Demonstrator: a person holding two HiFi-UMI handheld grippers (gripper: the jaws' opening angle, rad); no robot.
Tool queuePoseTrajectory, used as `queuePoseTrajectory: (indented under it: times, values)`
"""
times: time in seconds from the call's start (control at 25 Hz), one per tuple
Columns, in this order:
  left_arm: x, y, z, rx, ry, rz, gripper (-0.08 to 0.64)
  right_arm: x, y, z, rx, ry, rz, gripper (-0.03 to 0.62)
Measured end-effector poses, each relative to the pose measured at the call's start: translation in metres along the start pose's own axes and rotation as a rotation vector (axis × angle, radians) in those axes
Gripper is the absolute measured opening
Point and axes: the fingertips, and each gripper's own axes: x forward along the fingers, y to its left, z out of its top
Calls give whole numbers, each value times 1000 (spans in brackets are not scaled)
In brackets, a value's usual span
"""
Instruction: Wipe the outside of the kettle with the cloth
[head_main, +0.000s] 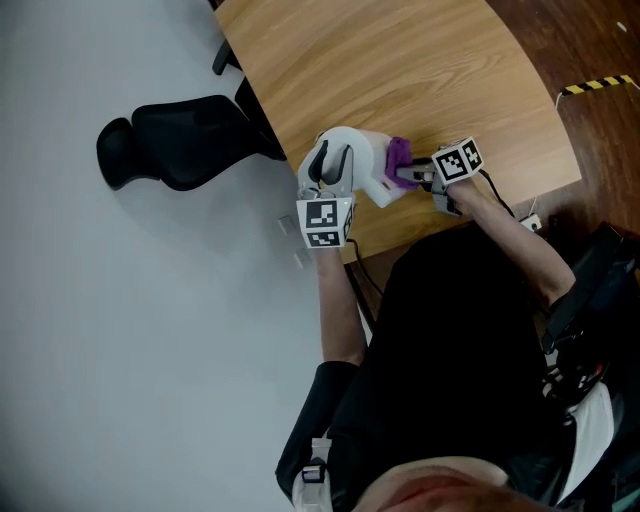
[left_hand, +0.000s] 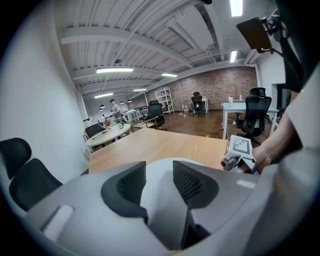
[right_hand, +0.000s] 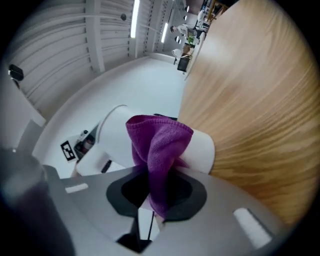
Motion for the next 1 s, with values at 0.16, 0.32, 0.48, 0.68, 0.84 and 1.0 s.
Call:
queuePoseTrajectory:
  times: [0.16,0.32,0.48,0.68,0.84,1.0]
  values:
    - [-1,-7,5,15,-1,-11,144,-5,-50,-22,112,70,-176,55]
    - [-5,1,9,13,-11,7,143,5,-68,-28,167,149,-254,54]
    - [-4,4,8,11,-11,20,121,6,-74,-29,149,165,-258,54]
    - [-4,4,10,11,-11,28,115,-17,-38,-4,147,10,-157,54]
    - [-4,8,11,8,-15,29,114,-46,74,73,4,-293,182,55]
    - [-8,7,9,4,-17,30,112,-48,147,95,-72,-364,337,54]
